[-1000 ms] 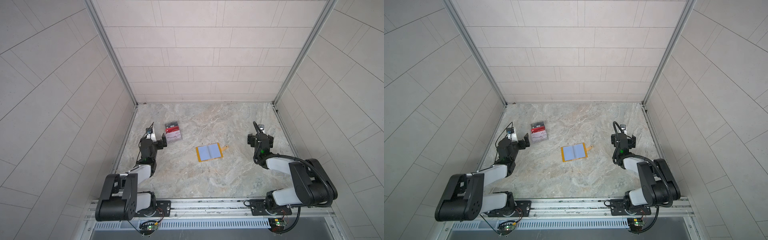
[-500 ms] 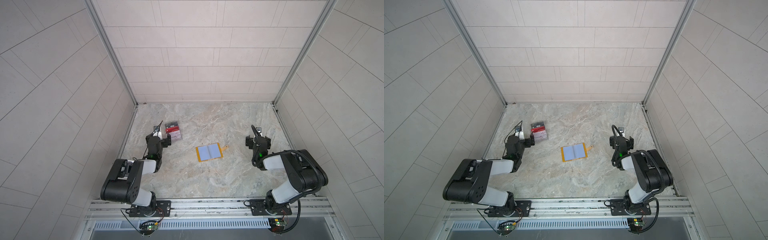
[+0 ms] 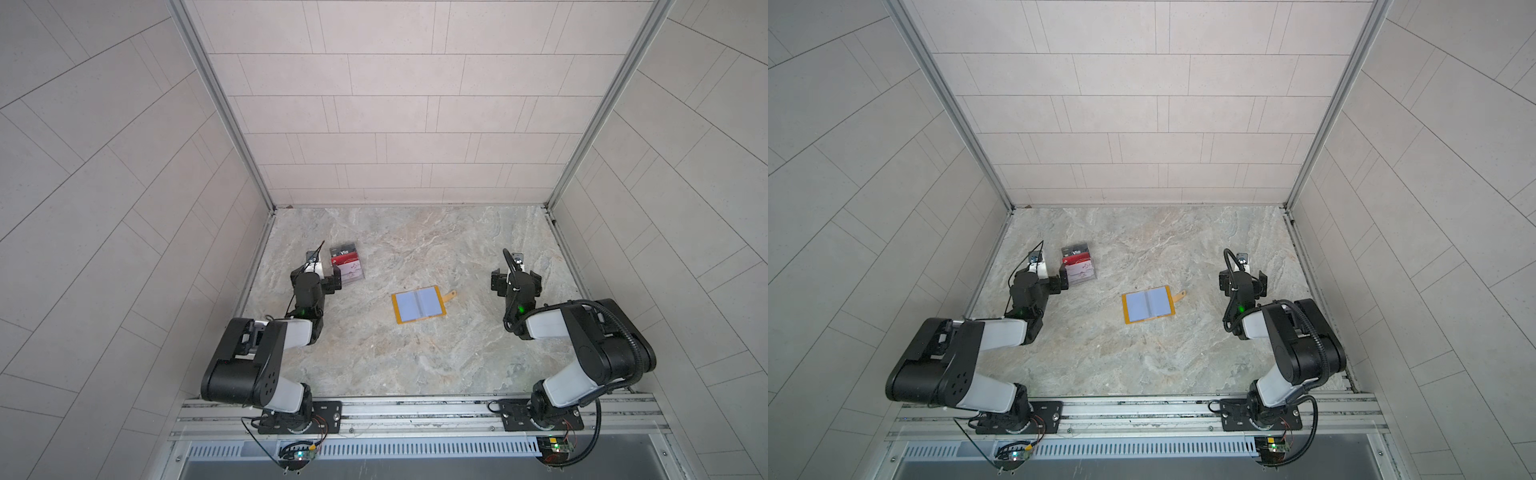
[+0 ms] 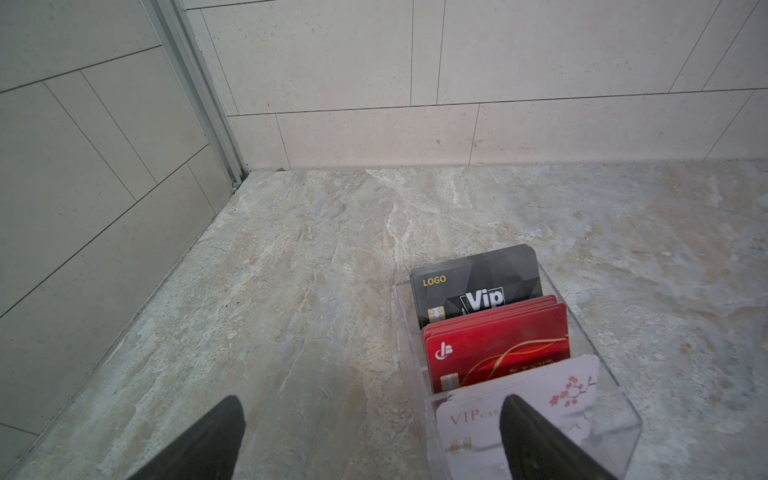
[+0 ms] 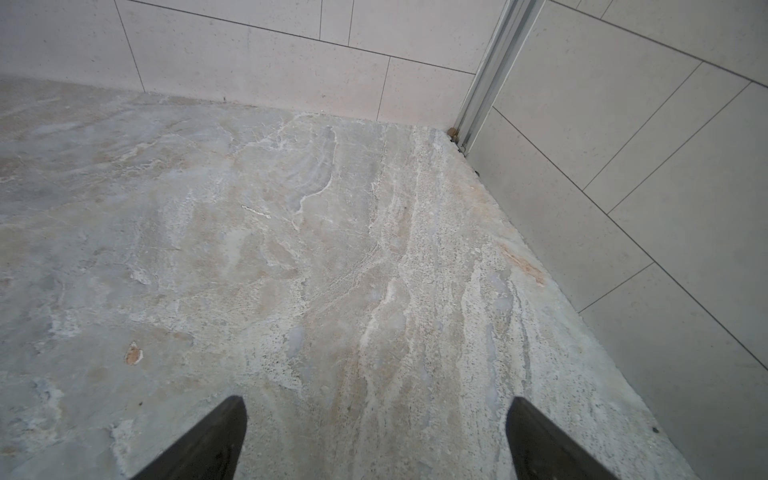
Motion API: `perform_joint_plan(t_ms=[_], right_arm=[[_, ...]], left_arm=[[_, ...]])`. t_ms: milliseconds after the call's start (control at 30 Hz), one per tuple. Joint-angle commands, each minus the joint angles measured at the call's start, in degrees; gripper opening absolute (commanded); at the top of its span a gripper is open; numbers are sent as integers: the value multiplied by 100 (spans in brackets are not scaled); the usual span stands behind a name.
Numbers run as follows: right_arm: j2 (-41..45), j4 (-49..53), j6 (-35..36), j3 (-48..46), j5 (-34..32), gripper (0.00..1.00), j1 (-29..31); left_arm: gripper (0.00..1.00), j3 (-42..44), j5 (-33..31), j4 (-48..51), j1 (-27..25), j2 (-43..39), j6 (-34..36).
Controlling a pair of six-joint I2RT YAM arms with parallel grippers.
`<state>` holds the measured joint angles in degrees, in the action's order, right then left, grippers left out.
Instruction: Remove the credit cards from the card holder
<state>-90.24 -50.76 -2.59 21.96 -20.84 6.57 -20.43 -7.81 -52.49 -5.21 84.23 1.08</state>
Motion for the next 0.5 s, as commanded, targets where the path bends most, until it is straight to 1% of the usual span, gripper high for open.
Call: perform_joint_plan(t_ms=[0,467], right_arm=[[50,-88,32,28,-69,99,-24],[50,-77,35,28,-69,99,-26]], left_arm=[[100,-40,-52,-166,20,-9,28],[100,-32,-79,-166,-10,-5,41]])
